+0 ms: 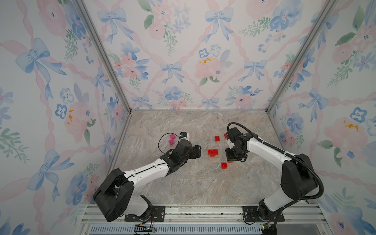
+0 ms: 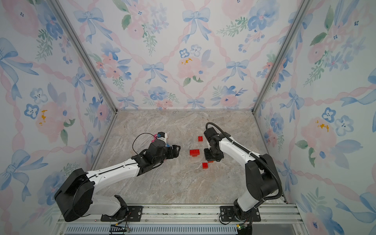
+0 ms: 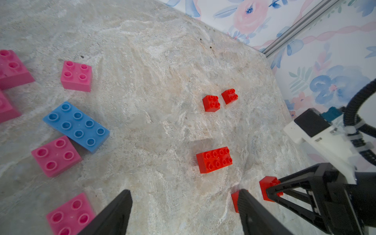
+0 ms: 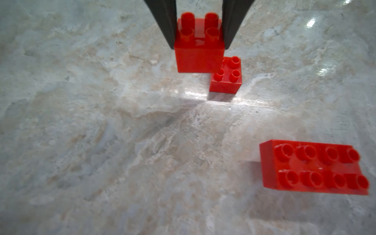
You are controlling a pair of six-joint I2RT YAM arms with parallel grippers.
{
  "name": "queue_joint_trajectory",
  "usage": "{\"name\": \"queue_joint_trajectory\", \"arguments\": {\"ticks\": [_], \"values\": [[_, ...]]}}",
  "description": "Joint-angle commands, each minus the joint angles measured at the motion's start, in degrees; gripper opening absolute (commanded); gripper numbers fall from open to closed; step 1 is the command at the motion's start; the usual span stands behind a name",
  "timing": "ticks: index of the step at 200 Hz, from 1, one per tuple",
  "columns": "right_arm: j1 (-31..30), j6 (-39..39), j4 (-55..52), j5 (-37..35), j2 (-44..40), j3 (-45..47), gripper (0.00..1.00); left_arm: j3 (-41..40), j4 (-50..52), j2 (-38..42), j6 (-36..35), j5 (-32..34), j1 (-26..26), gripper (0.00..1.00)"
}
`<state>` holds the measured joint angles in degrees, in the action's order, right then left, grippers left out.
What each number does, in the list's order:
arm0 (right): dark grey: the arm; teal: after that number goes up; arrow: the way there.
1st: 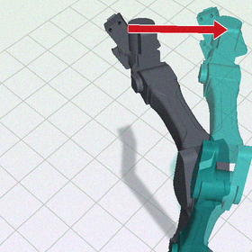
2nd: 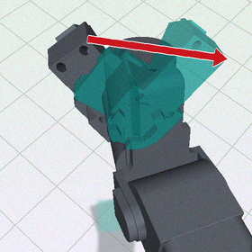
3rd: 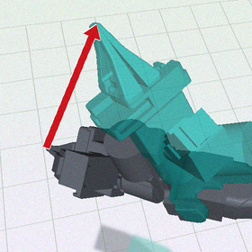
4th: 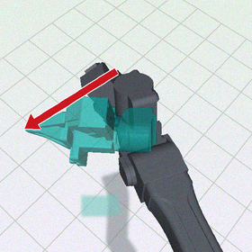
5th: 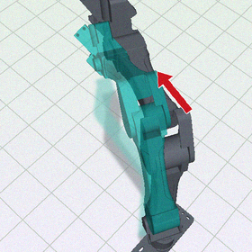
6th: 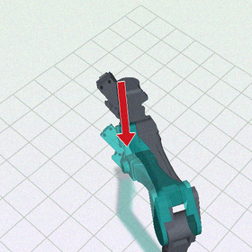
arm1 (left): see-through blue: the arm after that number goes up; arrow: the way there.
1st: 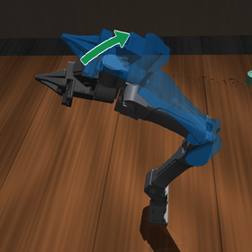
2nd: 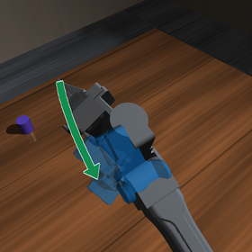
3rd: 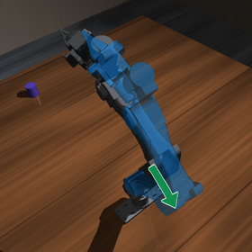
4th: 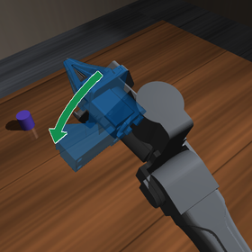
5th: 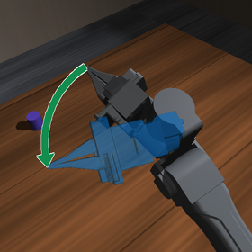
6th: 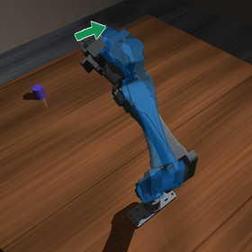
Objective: Assemble the letter v with lego
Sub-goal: Pick up the lego brick from the center of the board, then assemble the lego brick with the lego brick.
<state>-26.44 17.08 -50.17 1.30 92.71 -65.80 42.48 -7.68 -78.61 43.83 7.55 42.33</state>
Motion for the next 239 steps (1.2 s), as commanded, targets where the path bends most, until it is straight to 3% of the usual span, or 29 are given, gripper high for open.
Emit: {"name": "queue_joint_trajectory", "arguments": {"ticks": [1,239], "values": [[-1.05,-0.12,-2.3,0.81,1.78,-1.41,0.09,-0.73,-1.59,-0.21,0.75,-1.06,-0.57,0.84],[-3.62,5.84,-4.45,-1.49,8.54,-1.11,0.04,-2.14,-2.25,-0.16,1.0,-1.18,-1.33,0.85]]}}
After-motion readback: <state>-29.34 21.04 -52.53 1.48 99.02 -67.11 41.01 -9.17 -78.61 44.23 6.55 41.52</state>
